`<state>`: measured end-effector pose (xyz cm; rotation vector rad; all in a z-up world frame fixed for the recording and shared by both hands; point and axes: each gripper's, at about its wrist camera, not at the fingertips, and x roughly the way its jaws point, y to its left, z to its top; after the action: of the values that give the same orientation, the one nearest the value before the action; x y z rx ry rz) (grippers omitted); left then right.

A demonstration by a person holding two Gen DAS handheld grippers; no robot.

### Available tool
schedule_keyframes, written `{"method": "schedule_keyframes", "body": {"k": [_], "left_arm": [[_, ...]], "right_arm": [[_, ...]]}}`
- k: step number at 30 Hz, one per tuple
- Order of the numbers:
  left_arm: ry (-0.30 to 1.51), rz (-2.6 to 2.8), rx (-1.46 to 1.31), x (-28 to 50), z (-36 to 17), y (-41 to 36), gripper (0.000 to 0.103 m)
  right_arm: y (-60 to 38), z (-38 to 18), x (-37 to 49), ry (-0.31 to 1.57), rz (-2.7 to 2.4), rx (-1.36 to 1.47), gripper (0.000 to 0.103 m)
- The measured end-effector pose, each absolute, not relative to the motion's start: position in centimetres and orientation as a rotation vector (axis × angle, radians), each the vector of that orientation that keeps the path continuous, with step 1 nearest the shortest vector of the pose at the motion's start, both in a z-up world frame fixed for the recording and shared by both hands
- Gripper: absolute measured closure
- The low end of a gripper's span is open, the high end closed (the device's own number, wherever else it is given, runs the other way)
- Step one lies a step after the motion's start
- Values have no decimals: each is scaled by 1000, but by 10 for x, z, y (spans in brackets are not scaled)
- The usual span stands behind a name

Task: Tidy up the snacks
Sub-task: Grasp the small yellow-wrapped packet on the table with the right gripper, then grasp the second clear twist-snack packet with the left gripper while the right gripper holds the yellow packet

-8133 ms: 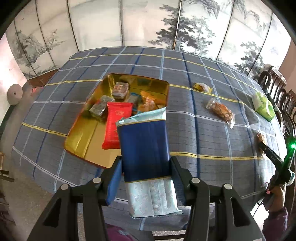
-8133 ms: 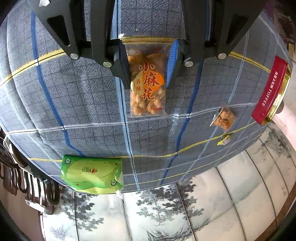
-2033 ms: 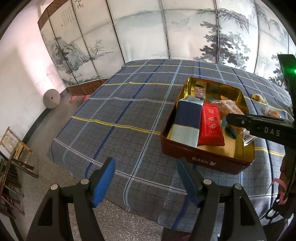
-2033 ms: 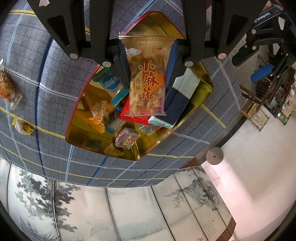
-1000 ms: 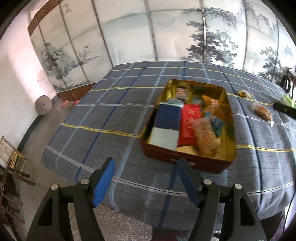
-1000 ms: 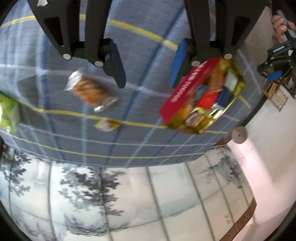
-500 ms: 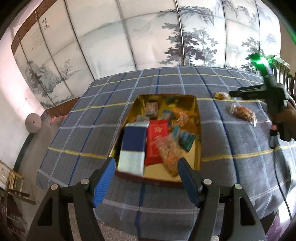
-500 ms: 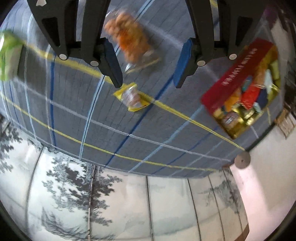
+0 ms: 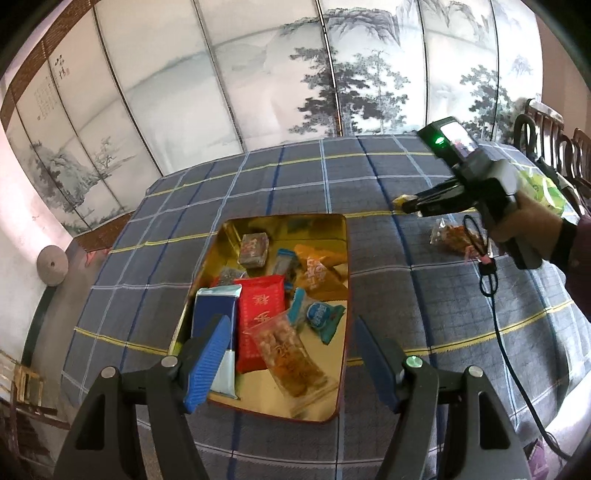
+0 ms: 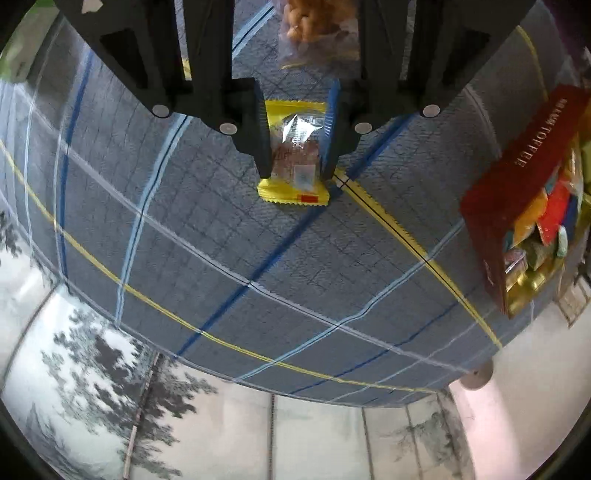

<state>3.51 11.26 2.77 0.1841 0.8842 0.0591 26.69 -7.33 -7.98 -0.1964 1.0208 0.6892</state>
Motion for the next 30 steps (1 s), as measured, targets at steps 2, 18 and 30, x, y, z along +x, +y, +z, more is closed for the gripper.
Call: {"method": "schedule_keyframes", "body": {"k": [2, 18, 30], "left_arm": [[896, 54, 166, 38, 27, 113, 32], [1061, -195, 26, 66, 26, 36, 32], [1247, -182, -203, 152, -6, -31, 32]], "right_arm": [[-92, -68, 246, 973, 665, -155, 81], [-321, -71, 125, 925, 201, 11, 81], [-354, -91, 124, 912, 174, 170, 80]]}}
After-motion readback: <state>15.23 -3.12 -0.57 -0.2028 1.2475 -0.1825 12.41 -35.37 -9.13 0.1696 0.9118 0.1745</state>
